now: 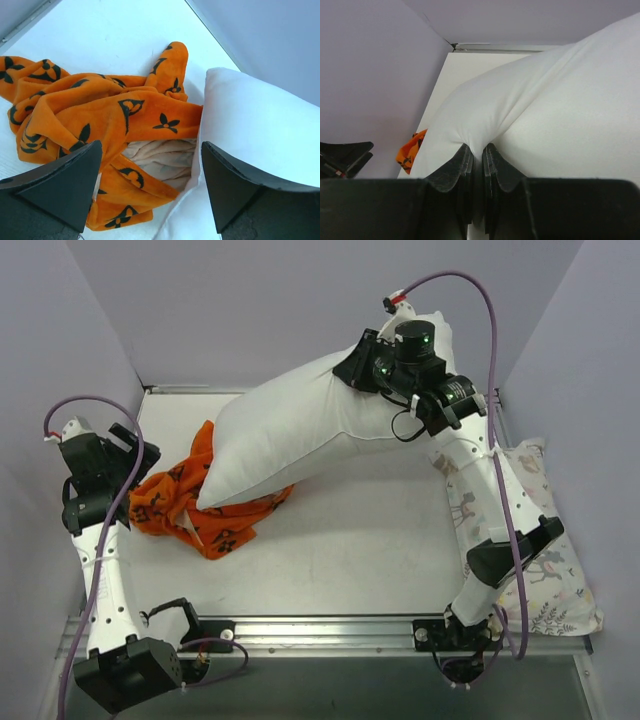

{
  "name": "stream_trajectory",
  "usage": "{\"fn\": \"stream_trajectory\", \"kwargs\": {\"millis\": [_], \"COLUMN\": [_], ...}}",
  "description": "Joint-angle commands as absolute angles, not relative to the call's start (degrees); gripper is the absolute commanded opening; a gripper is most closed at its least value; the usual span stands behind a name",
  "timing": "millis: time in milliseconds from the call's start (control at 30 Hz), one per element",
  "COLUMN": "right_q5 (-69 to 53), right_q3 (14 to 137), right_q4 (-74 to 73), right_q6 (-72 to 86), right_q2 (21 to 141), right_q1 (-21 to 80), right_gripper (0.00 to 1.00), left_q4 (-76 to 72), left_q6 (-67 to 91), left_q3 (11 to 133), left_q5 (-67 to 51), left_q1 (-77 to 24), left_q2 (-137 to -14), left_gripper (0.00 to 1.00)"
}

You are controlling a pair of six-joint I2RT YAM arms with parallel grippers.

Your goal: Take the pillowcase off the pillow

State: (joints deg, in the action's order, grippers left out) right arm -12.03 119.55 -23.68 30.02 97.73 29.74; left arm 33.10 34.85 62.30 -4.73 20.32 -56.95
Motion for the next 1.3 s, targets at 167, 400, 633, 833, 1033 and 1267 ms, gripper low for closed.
{"fn": "stream_trajectory", "kwargs": {"millis": [167,400,633,833,1033,1267], "right_q5": [-7.39,-6.16,1.15,0.53,5.08,9.05], "right_q3": [89.66,58.2,52.99,57.3,53.8,48.17], "right_q4": [-5.46,-1.49,-11.67,-17.22,-18.98,-20.74], "right_q6": [32.07,34.38,30.07,27.78,29.79,29.62], "right_q2": [83.18,77.61,68.66,60.48,49.76,40.7], "right_q1": [30.15,31.72,32.08,32.17,32.26,32.17], "right_gripper": [0.0,0.0,0.49,1.0,1.0,1.0], "left_q4": [30.76,30.32,30.76,32.34,33.05,33.58], "left_q6": [32.52,28.57,25.76,22.33,19.61,18.02], "left_q3": [61.35,59.59,54.32,54.58,51.69,49.05], "left_q5": [-14.58,-14.07,-10.9,-12.3,-13.09,-13.18], "left_q1": [19.17,5.47,-2.81,-3.78,-3.78,-4.22], "left_q2": [-56.25,-55.55,-50.37,-46.95,-40.53,-36.39], "left_gripper": [0.88,0.88,0.89,0.9,0.9,0.9]}}
